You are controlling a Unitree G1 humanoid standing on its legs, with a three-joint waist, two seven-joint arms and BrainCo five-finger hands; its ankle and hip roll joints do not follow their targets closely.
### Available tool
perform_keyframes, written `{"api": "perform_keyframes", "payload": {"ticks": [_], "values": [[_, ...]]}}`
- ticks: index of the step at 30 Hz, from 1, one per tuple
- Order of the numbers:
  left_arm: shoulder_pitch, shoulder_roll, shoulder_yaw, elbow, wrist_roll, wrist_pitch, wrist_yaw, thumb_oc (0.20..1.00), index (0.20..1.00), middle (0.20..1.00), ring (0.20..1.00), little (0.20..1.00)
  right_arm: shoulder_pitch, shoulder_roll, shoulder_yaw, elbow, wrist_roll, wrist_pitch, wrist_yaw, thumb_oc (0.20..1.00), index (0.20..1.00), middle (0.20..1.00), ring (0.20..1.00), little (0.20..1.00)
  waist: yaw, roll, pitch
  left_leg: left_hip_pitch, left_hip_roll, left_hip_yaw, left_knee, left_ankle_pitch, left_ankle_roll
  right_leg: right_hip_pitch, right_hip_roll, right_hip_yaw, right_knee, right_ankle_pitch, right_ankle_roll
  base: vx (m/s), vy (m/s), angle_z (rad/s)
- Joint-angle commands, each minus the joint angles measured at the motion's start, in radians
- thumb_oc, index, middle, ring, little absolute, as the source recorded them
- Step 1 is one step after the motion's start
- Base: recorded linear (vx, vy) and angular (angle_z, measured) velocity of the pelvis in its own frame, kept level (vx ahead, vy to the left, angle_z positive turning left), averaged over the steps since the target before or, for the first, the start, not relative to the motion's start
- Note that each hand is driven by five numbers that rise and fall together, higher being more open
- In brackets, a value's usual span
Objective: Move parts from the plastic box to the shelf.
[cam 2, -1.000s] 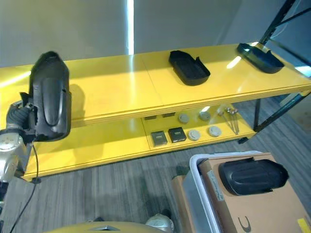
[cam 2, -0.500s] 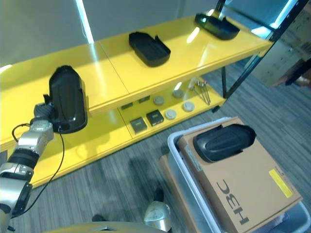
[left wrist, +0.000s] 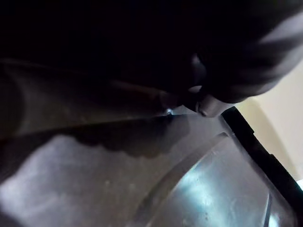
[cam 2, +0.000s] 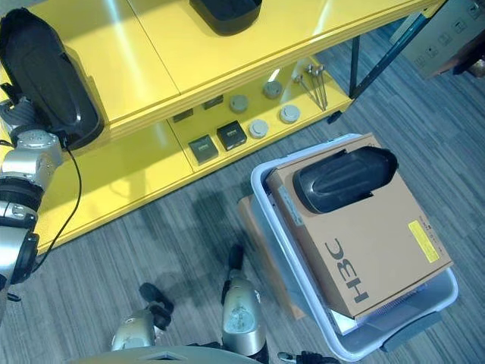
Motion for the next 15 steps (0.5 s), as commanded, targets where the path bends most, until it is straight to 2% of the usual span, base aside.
{"api": "perform_keyframes", "payload": {"ticks": [1,4,6,11,15], "values": [[-0.063,0.09,-0.038,0.063,0.033,-0.01,0.041,0.2,0.2,0.2,0.2,0.2,0.01,-0.006,0.035,0.046,0.02,-0.011,0.007,1.0,1.0,1.0,1.0,1.0,0.0,-0.006,0.005,-0.05,0.05,-0.057,0.124,-0.124,-0.012,-0.014,-0.021,0.026,0.096,-0.151,0.066,0.0,0.0,0.0],[-0.097,0.098,-0.062,0.087,0.073,0.024,0.046,0.2,0.2,0.2,0.2,0.2,-0.006,-0.012,0.037,0.058,0.018,-0.015,0.005,1.0,1.0,1.0,1.0,1.0,0.0,-0.008,0.012,-0.056,0.051,-0.059,0.122,-0.12,-0.017,-0.015,-0.021,0.028,0.088,-0.147,0.066,0.0,0.0,0.0],[-0.134,0.115,-0.094,0.115,0.071,0.081,0.043,0.2,0.2,0.2,0.2,0.2,-0.018,-0.022,0.035,0.072,0.027,-0.015,0.01,1.0,1.0,1.0,1.0,1.0,-0.003,-0.007,0.02,-0.059,0.052,-0.058,0.117,-0.114,-0.021,-0.014,-0.02,0.029,0.074,-0.139,0.067,0.0,0.0,0.0],[-0.169,0.139,-0.135,0.187,0.097,0.15,0.015,0.2,0.2,0.2,0.2,0.2,-0.036,-0.032,0.027,0.095,0.024,-0.026,0.012,1.0,1.0,1.0,1.0,1.0,-0.008,-0.006,0.032,-0.062,0.052,-0.054,0.115,-0.112,-0.023,-0.018,-0.023,0.034,0.065,-0.131,0.069,0.02,0.024,-0.02],[-0.196,0.16,-0.163,0.232,0.094,0.163,-0.006,0.2,0.2,0.2,0.2,0.2,-0.047,-0.041,0.031,0.105,0.028,-0.031,0.007,1.0,1.0,1.0,1.0,1.0,-0.01,-0.007,0.046,-0.071,0.051,-0.054,0.118,-0.112,-0.025,-0.027,-0.027,0.036,0.059,-0.124,0.07,0.02,0.036,-0.09]]}}
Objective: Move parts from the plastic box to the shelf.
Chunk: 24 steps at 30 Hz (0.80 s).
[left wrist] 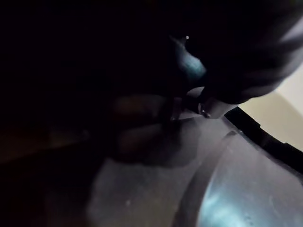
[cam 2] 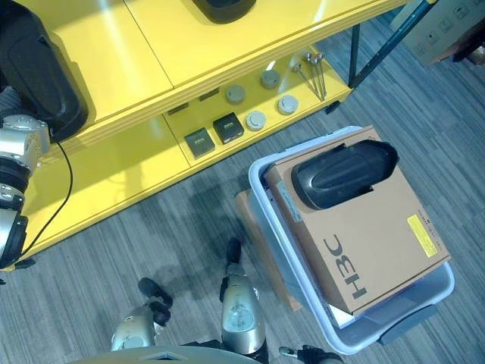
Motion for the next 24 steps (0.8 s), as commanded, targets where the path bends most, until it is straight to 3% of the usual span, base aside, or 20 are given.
{"api": "perform_keyframes", "payload": {"ticks": [1,11,16,17,18,19,24], "values": [[-0.052,0.092,-0.037,0.092,0.076,0.008,0.002,0.2,0.2,0.2,0.2,0.2,-0.01,-0.035,0.034,0.057,0.029,0.002,0.005,1.0,1.0,1.0,1.0,1.0,-0.004,-0.006,0.028,-0.073,0.054,-0.073,0.129,-0.116,-0.025,-0.028,-0.041,0.02,0.099,-0.144,0.079,0.01,0.025,-0.08],[-0.107,0.107,-0.074,0.14,0.096,0.009,0.014,0.2,0.2,0.2,0.2,0.2,-0.024,-0.043,0.043,0.07,0.032,-0.016,-0.003,1.0,1.0,1.0,1.0,1.0,-0.005,-0.014,0.043,-0.079,0.051,-0.072,0.126,-0.116,-0.028,-0.038,-0.046,0.022,0.086,-0.13,0.081,0.0,0.002,-0.01],[-0.144,0.119,-0.083,0.139,0.101,0.048,0.013,0.2,0.2,0.2,0.2,0.2,-0.013,-0.036,0.061,0.045,0.043,0.006,-0.026,1.0,1.0,1.0,1.0,1.0,-0.016,-0.014,0.048,-0.067,0.052,-0.063,0.13,-0.119,-0.024,-0.03,-0.051,0.02,0.096,-0.139,0.08,0.02,0.007,0.0],[-0.16,0.125,-0.087,0.137,0.101,0.069,0.01,0.423,0.423,0.423,0.423,0.423,-0.006,-0.034,0.069,0.025,0.05,0.022,-0.038,1.0,1.0,1.0,1.0,1.0,-0.021,-0.012,0.047,-0.063,0.053,-0.057,0.129,-0.118,-0.025,-0.029,-0.054,0.017,0.099,-0.138,0.082,0.07,0.026,0.03],[-0.168,0.128,-0.092,0.139,0.101,0.076,0.006,0.551,0.551,0.551,0.551,0.551,-0.003,-0.034,0.074,0.015,0.055,0.031,-0.044,1.0,1.0,1.0,1.0,1.0,-0.023,-0.011,0.046,-0.061,0.053,-0.056,0.129,-0.118,-0.024,-0.029,-0.055,0.017,0.1,-0.138,0.083,0.05,0.038,0.03],[-0.191,0.138,-0.108,0.146,0.089,0.092,-0.005,1.0,1.0,1.0,1.0,1.0,0.002,-0.032,0.087,-0.011,0.068,0.057,-0.061,1.0,1.0,1.0,1.0,1.0,-0.028,-0.007,0.043,-0.058,0.052,-0.052,0.129,-0.117,-0.023,-0.031,-0.058,0.016,0.104,-0.138,0.085,0.04,0.036,0.03],[-0.247,0.164,-0.165,0.184,0.009,0.08,-0.017,1.0,1.0,1.0,1.0,1.0,-0.002,-0.042,0.1,-0.048,0.085,0.111,-0.074,1.0,1.0,1.0,1.0,1.0,-0.029,0.002,0.038,-0.055,0.052,-0.048,0.128,-0.118,-0.018,-0.036,-0.066,0.012,0.107,-0.133,0.084,0.02,0.012,0.0]]}}
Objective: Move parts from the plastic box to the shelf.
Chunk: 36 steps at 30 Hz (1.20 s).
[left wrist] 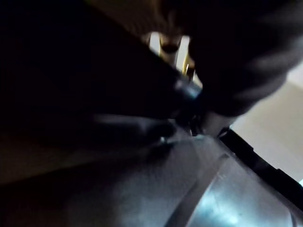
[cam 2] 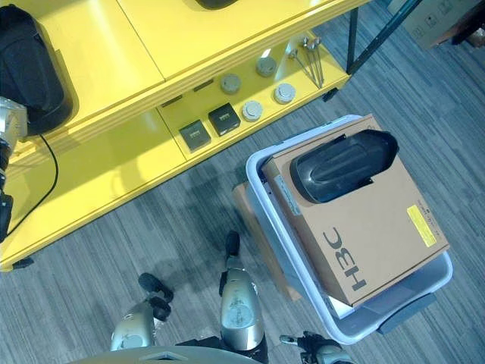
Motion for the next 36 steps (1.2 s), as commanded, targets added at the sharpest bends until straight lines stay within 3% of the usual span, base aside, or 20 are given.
{"api": "perform_keyframes", "payload": {"ticks": [1,2,6,10,13,17,21,23,28,29,34,36], "values": [[-0.07,0.094,-0.028,0.058,-0.046,-0.05,0.031,1.0,1.0,1.0,1.0,1.0,0.03,-0.022,0.023,0.022,0.045,0.067,-0.027,1.0,1.0,1.0,1.0,1.0,0.002,0.006,0.006,-0.057,0.06,-0.057,0.128,-0.116,-0.015,-0.039,-0.054,0.008,0.117,-0.151,0.09,0.0,0.0,0.0],[-0.068,0.094,-0.026,0.061,-0.06,-0.069,0.042,1.0,1.0,1.0,1.0,1.0,0.026,-0.023,0.024,0.024,0.051,0.071,-0.025,1.0,1.0,1.0,1.0,1.0,0.005,0.006,0.006,-0.057,0.06,-0.058,0.129,-0.116,-0.015,-0.038,-0.055,0.007,0.117,-0.15,0.09,0.0,0.0,0.0],[-0.037,0.073,0.026,0.059,-0.163,-0.251,0.128,1.0,1.0,1.0,1.0,1.0,-0.004,-0.015,0.028,0.045,0.093,0.103,-0.018,1.0,1.0,1.0,1.0,1.0,0.029,0.007,0.003,-0.058,0.057,-0.076,0.126,-0.113,-0.017,-0.029,-0.056,0.001,0.111,-0.146,0.088,0.02,-0.052,0.02],[-0.008,0.046,0.098,0.02,-0.258,-0.471,0.193,1.0,1.0,1.0,1.0,1.0,-0.019,-0.008,0.026,0.06,0.102,0.109,-0.012,1.0,1.0,1.0,1.0,1.0,0.047,0.007,-0.005,-0.051,0.051,-0.09,0.117,-0.11,-0.019,-0.014,-0.053,-0.005,0.102,-0.146,0.086,-0.01,-0.039,0.14],[0.011,0.032,0.133,-0.038,-0.211,-0.621,0.191,1.0,1.0,1.0,1.0,1.0,-0.019,0.003,0.024,0.067,0.102,0.105,-0.011,1.0,1.0,1.0,1.0,1.0,0.06,0.006,-0.014,-0.041,0.046,-0.095,0.109,-0.11,-0.02,0.001,-0.05,-0.011,0.095,-0.145,0.086,-0.03,-0.036,0.04],[0.03,0.023,0.132,-0.185,-0.155,-0.724,0.177,1.0,1.0,1.0,1.0,1.0,-0.005,0.006,0.015,0.059,0.078,0.1,-0.009,1.0,1.0,1.0,1.0,1.0,0.077,0.01,-0.032,-0.016,0.038,-0.093,0.094,-0.11,-0.019,0.035,-0.046,-0.027,0.075,-0.142,0.088,-0.02,-0.013,0.05],[0.067,0.021,0.142,-0.367,-0.093,-0.759,0.105,1.0,1.0,1.0,1.0,1.0,0.009,0.01,0.001,0.044,0.07,0.113,-0.005,1.0,1.0,1.0,1.0,1.0,0.104,0.014,-0.053,0.018,0.024,-0.091,0.066,-0.105,-0.02,0.083,-0.04,-0.048,0.045,-0.139,0.092,-0.03,0.004,0.11],[0.145,0.007,0.201,-0.524,-0.035,-0.77,-0.014,1.0,1.0,1.0,1.0,1.0,0.019,0.023,-0.016,0.032,0.063,0.121,-0.003,1.0,1.0,1.0,1.0,1.0,0.132,0.013,-0.071,0.046,0.006,-0.095,0.042,-0.102,-0.019,0.121,-0.037,-0.067,0.026,-0.139,0.096,-0.05,0.034,0.05],[0.341,0.005,0.312,-0.884,0.012,-0.661,-0.157,1.0,1.0,1.0,1.0,1.0,0.035,0.044,-0.04,0.013,0.059,0.131,-0.002,1.0,1.0,1.0,1.0,1.0,0.181,0.007,-0.096,0.073,-0.021,-0.121,0.028,-0.106,-0.009,0.163,-0.04,-0.089,0.032,-0.151,0.095,-0.04,0.075,0.01],[0.515,-0.019,0.404,-1.099,0.027,-0.61,-0.264,1.0,1.0,1.0,1.0,1.0,0.048,0.063,-0.066,0.01,0.063,0.125,-0.003,1.0,1.0,1.0,1.0,1.0,0.218,0.005,-0.116,0.087,-0.045,-0.144,0.023,-0.114,0.006,0.189,-0.046,-0.101,0.048,-0.164,0.096,-0.05,0.139,0.09],[0.744,-0.071,0.518,-1.297,0.035,-0.592,-0.404,1.0,1.0,1.0,1.0,1.0,0.075,0.087,-0.113,0.01,0.089,0.112,-0.008,1.0,1.0,1.0,1.0,1.0,0.266,0.011,-0.154,0.105,-0.094,-0.189,0.016,-0.133,0.046,0.218,-0.065,-0.118,0.111,-0.202,0.105,-0.03,0.161,0.25],[0.822,-0.083,0.538,-1.355,0.034,-0.585,-0.48,1.0,1.0,1.0,1.0,1.0,0.087,0.111,-0.153,0.011,0.169,0.109,-0.015,1.0,1.0,1.0,1.0,1.0,0.292,0.022,-0.171,0.118,-0.14,-0.227,0.007,-0.156,0.093,0.203,-0.096,-0.128,0.234,-0.211,0.114,0.0,0.219,0.27]]}}
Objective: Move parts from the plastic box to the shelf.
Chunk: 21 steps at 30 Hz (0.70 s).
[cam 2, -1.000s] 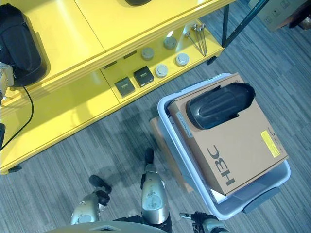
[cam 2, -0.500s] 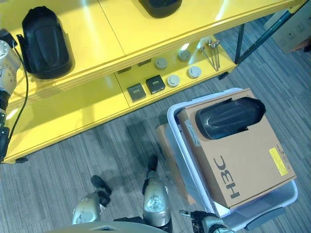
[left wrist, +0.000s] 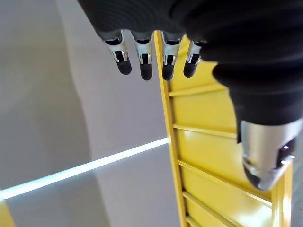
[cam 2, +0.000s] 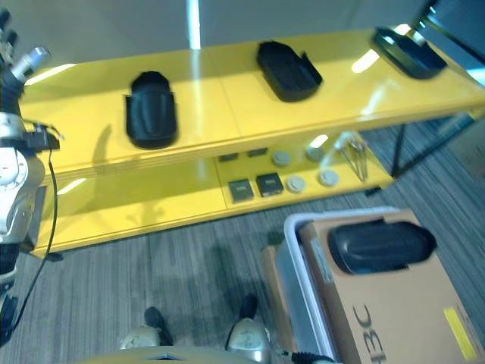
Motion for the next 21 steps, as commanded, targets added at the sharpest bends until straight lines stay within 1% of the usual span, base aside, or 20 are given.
{"api": "perform_keyframes", "payload": {"ticks": [1,2,3,4,5,6,8,9,11,12,13,14,15,16,18,21], "values": [[-0.049,0.011,0.04,-0.023,0.043,-0.022,-0.116,1.0,1.0,1.0,1.0,1.0,0.023,0.028,-0.034,-0.006,0.119,0.003,-0.017,1.0,1.0,1.0,1.0,1.0,0.012,0.045,0.016,-0.028,-0.082,-0.107,0.107,-0.187,0.109,-0.037,-0.092,-0.015,0.335,-0.163,0.08,0.01,0.254,0.36],[-0.011,0.017,0.045,-0.032,0.023,-0.03,-0.135,1.0,1.0,1.0,1.0,1.0,0.029,0.042,-0.065,-0.009,0.157,0.012,-0.029,1.0,1.0,1.0,1.0,1.0,0.012,0.051,0.017,-0.007,-0.11,-0.117,0.107,-0.221,0.142,-0.095,-0.143,0.003,0.468,-0.12,0.099,0.02,0.241,0.35],[0.009,0.018,0.05,-0.035,0.008,-0.032,-0.142,1.0,1.0,1.0,1.0,1.0,0.029,0.047,-0.077,-0.012,0.164,0.021,-0.044,1.0,1.0,1.0,1.0,1.0,0.011,0.052,0.018,0.006,-0.118,-0.114,0.106,-0.232,0.152,-0.116,-0.159,0.008,0.495,-0.105,0.107,0.04,0.165,0.35],[0.028,0.023,0.058,-0.039,0.001,-0.026,-0.152,1.0,1.0,1.0,1.0,1.0,0.029,0.049,-0.084,-0.013,0.157,0.028,-0.05,1.0,1.0,1.0,1.0,1.0,0.012,0.047,0.017,0.015,-0.126,-0.107,0.107,-0.243,0.155,-0.131,-0.174,0.009,0.477,-0.089,0.116,0.09,-0.043,-0.1],[0.061,0.035,0.079,-0.055,-0.008,-0.018,-0.16,1.0,1.0,1.0,1.0,1.0,0.029,0.054,-0.098,-0.001,0.091,0.021,-0.049,1.0,1.0,1.0,1.0,1.0,0.016,0.037,0.014,0.029,-0.129,-0.093,0.114,-0.256,0.142,-0.114,-0.186,-0.009,0.34,-0.033,0.13,0.1,-0.099,-0.25],[0.066,0.037,0.082,-0.06,-0.009,-0.016,-0.161,1.0,1.0,1.0,1.0,1.0,0.029,0.055,-0.099,0.002,0.081,0.018,-0.05,1.0,1.0,1.0,1.0,1.0,0.017,0.036,0.013,0.03,-0.126,-0.092,0.116,-0.258,0.139,-0.105,-0.183,-0.014,0.309,-0.02,0.132,0.11,-0.184,-0.28],[0.082,0.055,0.091,-0.075,-0.038,-0.001,-0.16,1.0,1.0,1.0,1.0,1.0,0.028,0.055,-0.107,0.019,0.034,0.016,-0.046,1.0,1.0,1.0,1.0,1.0,0.022,0.026,0.009,0.038,-0.111,-0.081,0.129,-0.274,0.122,-0.085,-0.19,-0.024,0.155,0.062,0.145,0.1,-0.209,0.15],[0.085,0.064,0.089,-0.075,-0.045,0.003,-0.156,1.0,1.0,1.0,1.0,1.0,0.029,0.056,-0.113,0.022,0.028,0.017,-0.042,1.0,1.0,1.0,1.0,1.0,0.021,0.025,0.011,0.043,-0.099,-0.079,0.134,-0.28,0.119,-0.093,-0.197,-0.021,0.137,0.079,0.145,0.13,-0.242,0.15],[0.086,0.067,0.097,-0.072,-0.067,0.026,-0.158,1.0,1.0,1.0,1.0,1.0,0.021,0.046,-0.108,0.037,0.006,0.008,-0.022,1.0,1.0,1.0,1.0,1.0,0.022,0.024,0.002,0.052,-0.071,-0.045,0.142,-0.273,0.105,-0.064,-0.177,-0.038,0.097,0.049,0.145,0.17,-0.255,-0.16],[0.09,0.062,0.093,-0.063,-0.082,0.043,-0.148,1.0,1.0,1.0,1.0,1.0,0.017,0.036,-0.084,0.042,-0.053,-0.021,-0.013,1.0,1.0,1.0,1.0,1.0,0.012,0.025,-0.007,0.042,-0.037,-0.02,0.162,-0.256,0.088,-0.044,-0.144,-0.039,0.09,0.009,0.142,0.19,-0.218,-0.24],[0.09,0.062,0.091,-0.061,-0.083,0.044,-0.147,1.0,1.0,1.0,1.0,1.0,0.016,0.035,-0.079,0.041,-0.056,-0.024,-0.014,1.0,1.0,1.0,1.0,1.0,0.01,0.026,-0.008,0.04,-0.031,-0.017,0.166,-0.254,0.085,-0.042,-0.138,-0.038,0.091,0.002,0.14,0.2,-0.216,-0.07],[0.09,0.058,0.088,-0.058,-0.084,0.049,-0.142,1.0,1.0,1.0,1.0,1.0,0.012,0.033,-0.064,0.033,-0.063,-0.026,-0.022,1.0,1.0,1.0,1.0,1.0,0.007,0.024,-0.011,0.035,-0.013,-0.006,0.178,-0.249,0.077,-0.035,-0.125,-0.037,0.09,-0.018,0.136,0.08,-0.097,0.05],[0.089,0.056,0.087,-0.057,-0.083,0.05,-0.141,1.0,1.0,1.0,1.0,1.0,0.01,0.033,-0.059,0.03,-0.062,-0.026,-0.023,1.0,1.0,1.0,1.0,1.0,0.007,0.023,-0.012,0.033,-0.009,-0.004,0.181,-0.247,0.074,-0.033,-0.121,-0.037,0.089,-0.023,0.135,0.13,-0.159,0.11],[0.086,0.044,0.075,-0.05,-0.076,0.053,-0.138,1.0,1.0,1.0,1.0,1.0,0.003,0.028,-0.038,0.017,-0.026,-0.019,-0.034,1.0,1.0,1.0,1.0,1.0,0.004,0.023,-0.016,0.024,0.011,0.001,0.186,-0.235,0.057,-0.022,-0.101,-0.039,0.079,-0.042,0.131,0.12,-0.152,-0.04],[0.091,0.028,0.067,-0.05,-0.098,0.068,-0.142,1.0,1.0,1.0,1.0,1.0,-0.009,0.019,-0.037,0.004,0.004,0.004,-0.041,1.0,1.0,1.0,1.0,1.0,0.002,0.023,-0.019,0.016,0.035,0.002,0.191,-0.221,0.037,-0.014,-0.086,-0.037,0.069,-0.054,0.124,0.13,-0.15,-0.18],[0.107,0.01,0.056,-0.052,-0.113,0.071,-0.145,1.0,1.0,1.0,1.0,1.0,-0.022,0.013,-0.028,-0.012,0.003,0.02,-0.031,1.0,1.0,1.0,1.0,1.0,0.0,0.028,-0.01,0.012,0.052,0.008,0.18,-0.202,0.018,-0.014,-0.078,-0.047,0.053,-0.052,0.12,0.03,-0.069,-0.12]]}}
